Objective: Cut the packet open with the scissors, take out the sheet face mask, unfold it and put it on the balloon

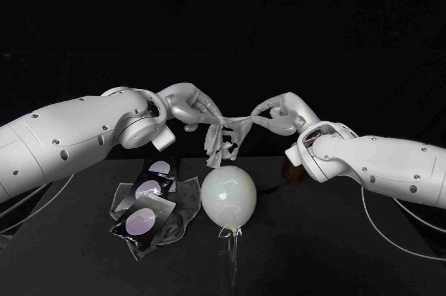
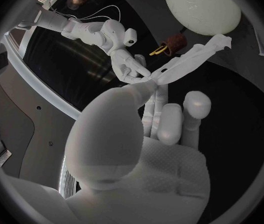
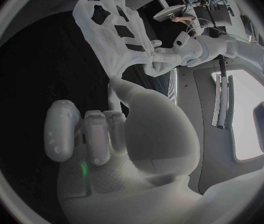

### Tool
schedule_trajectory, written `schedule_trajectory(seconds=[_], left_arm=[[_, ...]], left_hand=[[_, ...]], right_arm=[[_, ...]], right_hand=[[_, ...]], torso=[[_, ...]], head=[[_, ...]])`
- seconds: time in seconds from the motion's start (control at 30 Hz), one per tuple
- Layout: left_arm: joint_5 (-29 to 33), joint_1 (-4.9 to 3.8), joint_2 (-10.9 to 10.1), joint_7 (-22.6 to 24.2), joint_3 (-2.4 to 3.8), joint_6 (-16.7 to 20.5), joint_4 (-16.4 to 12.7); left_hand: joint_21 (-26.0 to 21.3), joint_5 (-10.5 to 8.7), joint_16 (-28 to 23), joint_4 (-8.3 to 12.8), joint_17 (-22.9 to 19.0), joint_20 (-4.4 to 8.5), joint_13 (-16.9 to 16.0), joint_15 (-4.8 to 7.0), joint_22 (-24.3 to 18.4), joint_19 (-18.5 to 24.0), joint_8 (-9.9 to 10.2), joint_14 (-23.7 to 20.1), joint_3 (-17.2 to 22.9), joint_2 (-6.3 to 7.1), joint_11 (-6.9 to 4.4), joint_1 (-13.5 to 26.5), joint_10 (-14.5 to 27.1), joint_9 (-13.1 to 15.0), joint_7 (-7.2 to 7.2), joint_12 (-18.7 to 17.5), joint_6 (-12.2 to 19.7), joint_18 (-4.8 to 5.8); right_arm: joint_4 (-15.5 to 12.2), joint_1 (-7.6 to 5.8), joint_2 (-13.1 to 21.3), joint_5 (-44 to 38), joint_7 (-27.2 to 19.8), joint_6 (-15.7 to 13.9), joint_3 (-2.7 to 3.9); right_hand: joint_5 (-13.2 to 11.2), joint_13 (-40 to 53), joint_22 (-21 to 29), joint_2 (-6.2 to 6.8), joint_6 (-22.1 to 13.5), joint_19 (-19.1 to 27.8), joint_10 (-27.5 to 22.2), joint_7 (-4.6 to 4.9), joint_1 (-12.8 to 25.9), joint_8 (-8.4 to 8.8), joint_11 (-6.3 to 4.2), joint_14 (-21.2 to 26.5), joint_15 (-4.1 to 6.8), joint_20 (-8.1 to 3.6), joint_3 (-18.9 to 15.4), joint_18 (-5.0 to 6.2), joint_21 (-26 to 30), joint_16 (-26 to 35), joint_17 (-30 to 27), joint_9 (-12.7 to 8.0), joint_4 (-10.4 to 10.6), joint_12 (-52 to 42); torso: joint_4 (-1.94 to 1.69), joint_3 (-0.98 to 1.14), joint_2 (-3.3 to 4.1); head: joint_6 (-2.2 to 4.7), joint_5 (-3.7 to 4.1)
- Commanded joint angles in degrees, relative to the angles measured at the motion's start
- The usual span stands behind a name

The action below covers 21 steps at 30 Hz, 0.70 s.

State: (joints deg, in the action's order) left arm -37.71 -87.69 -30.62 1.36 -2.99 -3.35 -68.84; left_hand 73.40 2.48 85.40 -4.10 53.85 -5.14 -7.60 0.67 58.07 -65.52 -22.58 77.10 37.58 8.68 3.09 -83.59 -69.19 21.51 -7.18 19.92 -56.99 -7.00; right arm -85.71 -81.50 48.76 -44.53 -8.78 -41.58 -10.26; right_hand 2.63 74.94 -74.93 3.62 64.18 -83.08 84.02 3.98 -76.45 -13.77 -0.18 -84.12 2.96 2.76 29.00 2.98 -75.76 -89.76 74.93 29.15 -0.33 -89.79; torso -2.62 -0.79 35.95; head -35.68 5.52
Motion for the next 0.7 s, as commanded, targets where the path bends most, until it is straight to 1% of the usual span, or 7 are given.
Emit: schedule_trajectory(seconds=[0.03, 0.23, 0.4, 0.5, 0.57, 0.6, 0.7], left_arm=[[-0.2, 0.03, -0.6, -0.9, 0.05, -2.8, -1.5], [-0.6, 0.19, -2.0, -1.7, -0.07, -4.1, -4.5], [-1.2, 0.68, -3.5, -2.2, -0.29, -5.1, -7.8], [-1.2, 1.08, -4.9, -2.6, -0.39, -5.9, -10.1], [-1.1, 1.26, -5.8, -2.8, -0.47, -6.5, -11.6], [-1.0, 1.36, -6.4, -2.8, -0.54, -7.0, -12.8], [-0.4, 1.50, -7.4, -2.8, -0.67, -7.4, -14.5]], left_hand=[[0.4, 0.33, 0.3, -0.1, -0.1, -0.10, -0.1, -0.32, 0.1, -0.2, 0.1, 0.0, 0.3, -0.63, 0.19, 0.0, 0.0, 6.3, -0.16, 0.0, 0.1, -0.14], [0.4, 0.33, 0.2, 0.0, -0.2, -0.11, -0.2, -0.33, 0.0, -0.2, 0.1, 0.0, 0.4, -0.60, 0.20, 0.1, 0.0, 6.4, -0.17, 0.0, 0.1, -0.15], [0.4, 0.33, 0.2, 0.0, -0.2, -0.11, -0.2, -0.33, 0.1, -0.2, 0.1, 0.0, 0.4, -0.59, 0.20, 0.1, 0.0, 6.4, -0.18, 0.0, 0.1, -0.14], [0.5, 0.32, 0.2, 0.1, -0.1, -0.12, -0.2, -0.34, 0.2, -0.3, 0.1, 0.0, 0.5, -0.55, 0.21, 0.2, 0.0, 6.5, -0.18, 0.0, 0.1, -0.11], [0.5, 0.32, 0.3, 0.1, 0.1, -0.12, -0.3, -0.34, 0.3, -0.4, 0.1, 0.1, 0.6, -0.52, 0.20, 0.3, 0.0, 6.6, -0.18, 0.0, 0.0, -0.08], [0.5, 0.32, 0.3, 0.1, 0.1, -0.12, -0.3, -0.34, 0.3, -0.4, 0.1, 0.1, 0.6, -0.52, 0.20, 0.3, 0.0, 6.6, -0.18, 0.0, 0.0, -0.08], [0.6, 0.32, 0.3, 0.2, 0.2, -0.13, -0.4, -0.35, 0.4, -0.4, 0.1, 0.1, 0.6, -0.48, 0.20, 0.4, 0.0, 6.7, -0.18, 0.1, 0.0, -0.07]], right_arm=[[-2.5, 0.70, 1.7, 0.3, 1.1, 1.8, -0.08], [-6.2, 1.41, 4.6, 1.3, 1.4, 1.8, -0.25], [-9.6, 1.77, 6.9, 1.7, 1.5, 1.8, -0.52], [-11.9, 1.91, 8.6, 1.6, 1.6, 1.7, -0.73], [-13.2, 1.96, 9.7, 1.5, 1.6, 1.6, -0.84], [-14.3, 1.98, 10.6, 1.5, 1.6, 1.6, -0.92], [-15.8, 2.01, 11.7, 1.5, 1.4, 1.7, -1.07]], right_hand=[[0.1, 15.1, -11.0, -0.14, 0.5, -0.2, 6.0, -0.07, -0.2, -0.22, -0.18, -5.9, 0.43, 0.07, 0.4, 0.06, 0.1, -0.2, 15.1, 0.3, -0.1, -0.2], [0.1, 15.1, -11.0, -0.13, 0.5, -0.2, 6.0, -0.07, -0.1, -0.22, -0.18, -5.9, 0.43, 0.07, 0.4, 0.06, 0.1, -0.2, 15.1, 0.3, -0.1, -0.2], [0.1, 15.1, -11.0, -0.12, 0.5, -0.2, 6.0, -0.07, -0.1, -0.23, -0.18, -5.9, 0.43, 0.07, 0.4, 0.05, 0.1, -0.2, 15.1, 0.4, -0.1, -0.2], [0.1, 15.1, -11.0, -0.12, 0.5, -0.2, 6.0, -0.07, -0.1, -0.23, -0.18, -5.9, 0.43, 0.07, 0.4, 0.05, 0.1, -0.2, 15.1, 0.4, -0.1, -0.2], [0.1, 15.1, -11.0, -0.11, 0.4, -0.2, 6.0, -0.07, -0.1, -0.24, -0.18, -5.9, 0.42, 0.07, 0.5, 0.05, 0.1, -0.2, 15.1, 0.4, -0.1, -0.2], [0.1, 15.1, -11.0, -0.11, 0.4, -0.2, 6.0, -0.07, -0.1, -0.24, -0.18, -5.9, 0.42, 0.07, 0.5, 0.05, 0.1, -0.2, 15.1, 0.4, -0.1, -0.2], [0.1, 15.1, -11.1, -0.09, 0.4, -0.2, 6.0, -0.07, -0.1, -0.25, -0.18, -5.9, 0.42, 0.06, 0.5, 0.04, 0.1, -0.2, 15.1, 0.4, -0.1, -0.2]], torso=[[0.02, -0.03, -0.10], [-0.04, -0.03, -0.18], [-0.01, -0.04, -0.08], [-0.11, -0.06, -0.06], [-0.10, -0.04, -0.09], [-0.08, -0.05, -0.12], [-0.07, -0.05, -0.14]], head=[[-0.48, -0.01], [-0.62, 0.24], [-0.51, 0.40], [-0.36, 0.36], [-0.33, 0.58], [-0.42, 0.61], [-0.44, 0.54]])
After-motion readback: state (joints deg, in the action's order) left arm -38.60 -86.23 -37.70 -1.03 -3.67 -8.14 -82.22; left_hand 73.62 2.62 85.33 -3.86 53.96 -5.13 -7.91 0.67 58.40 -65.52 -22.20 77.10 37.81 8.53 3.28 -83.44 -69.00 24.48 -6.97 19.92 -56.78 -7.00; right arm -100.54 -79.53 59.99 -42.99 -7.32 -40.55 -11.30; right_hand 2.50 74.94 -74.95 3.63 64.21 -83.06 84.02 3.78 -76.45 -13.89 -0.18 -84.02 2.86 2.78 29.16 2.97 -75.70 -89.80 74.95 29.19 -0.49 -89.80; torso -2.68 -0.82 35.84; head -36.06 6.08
